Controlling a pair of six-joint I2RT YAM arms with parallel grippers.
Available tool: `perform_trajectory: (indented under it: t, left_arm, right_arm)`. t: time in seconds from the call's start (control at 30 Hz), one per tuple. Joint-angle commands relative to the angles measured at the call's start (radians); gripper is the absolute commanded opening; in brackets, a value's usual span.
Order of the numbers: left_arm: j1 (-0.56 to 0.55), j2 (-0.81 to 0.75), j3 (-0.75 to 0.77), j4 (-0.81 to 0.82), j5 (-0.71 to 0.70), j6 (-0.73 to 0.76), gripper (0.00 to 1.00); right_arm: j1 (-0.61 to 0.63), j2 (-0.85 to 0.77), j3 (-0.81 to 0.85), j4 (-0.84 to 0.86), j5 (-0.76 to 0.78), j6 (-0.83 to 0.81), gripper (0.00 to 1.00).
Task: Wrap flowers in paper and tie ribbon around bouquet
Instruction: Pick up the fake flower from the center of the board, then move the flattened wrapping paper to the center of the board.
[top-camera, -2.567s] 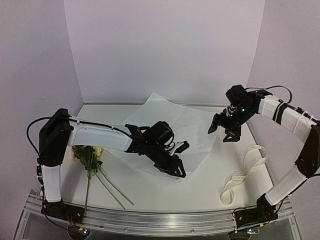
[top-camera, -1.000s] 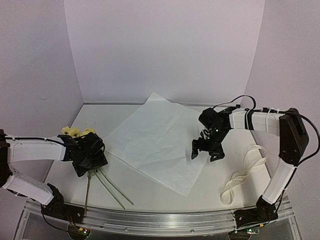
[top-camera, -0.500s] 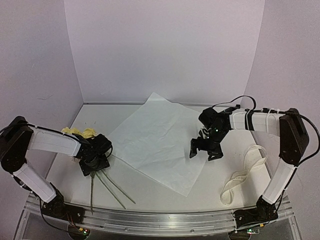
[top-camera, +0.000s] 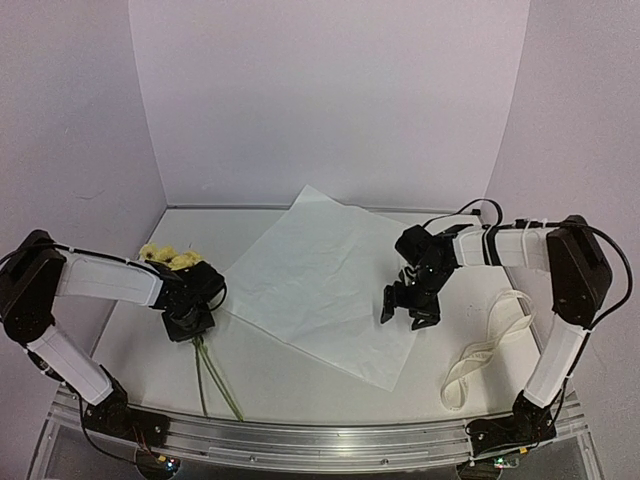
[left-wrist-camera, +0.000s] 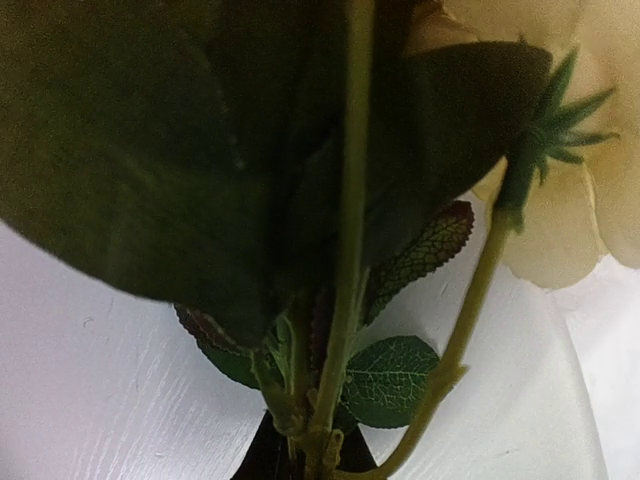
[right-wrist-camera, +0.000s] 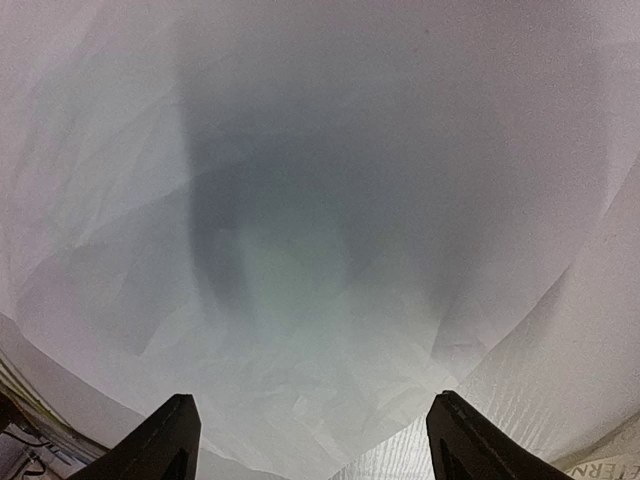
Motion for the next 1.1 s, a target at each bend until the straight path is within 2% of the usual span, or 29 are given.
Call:
perform_trajectory:
  t: [0.0,0.33,0.53,0.8,0.93,1.07]
  left_arm:
    - [0.002,-0.127,0.073,-0.106,-0.085,0.056,0.00]
    - [0.005,-0.282,0.199,-0.262,-0.167,0.111,0.00]
    - [0.005,-0.316,0.279,-0.194,-0.107,0.218,0.00]
    - [0.003,-0.160,0.450,-0.021,0.085,0.388,0.00]
    - [-0.008,-0.039,0.511,0.089,0.227,0.442,0.00]
    - [-0.058,0.100,0.639,0.134,0.253,0.458,0.00]
  right_arm:
    - [0.033,0.005,-0.040,0.032,0.051,0.077,0.77]
    - [0.136,0.086,-0.021,0.028,0.136,0.148,0.64]
    - [0.226,0.138,0.030,-0.026,0.174,0.175,0.57]
    - [0.367,0.122,0.012,-0.047,0.126,0.247,0.54]
    - [0.391,0.067,-0.005,-0.047,0.089,0.271,0.54]
    - [0.388,-0.041,-0.033,-0.049,0.104,0.284,0.57]
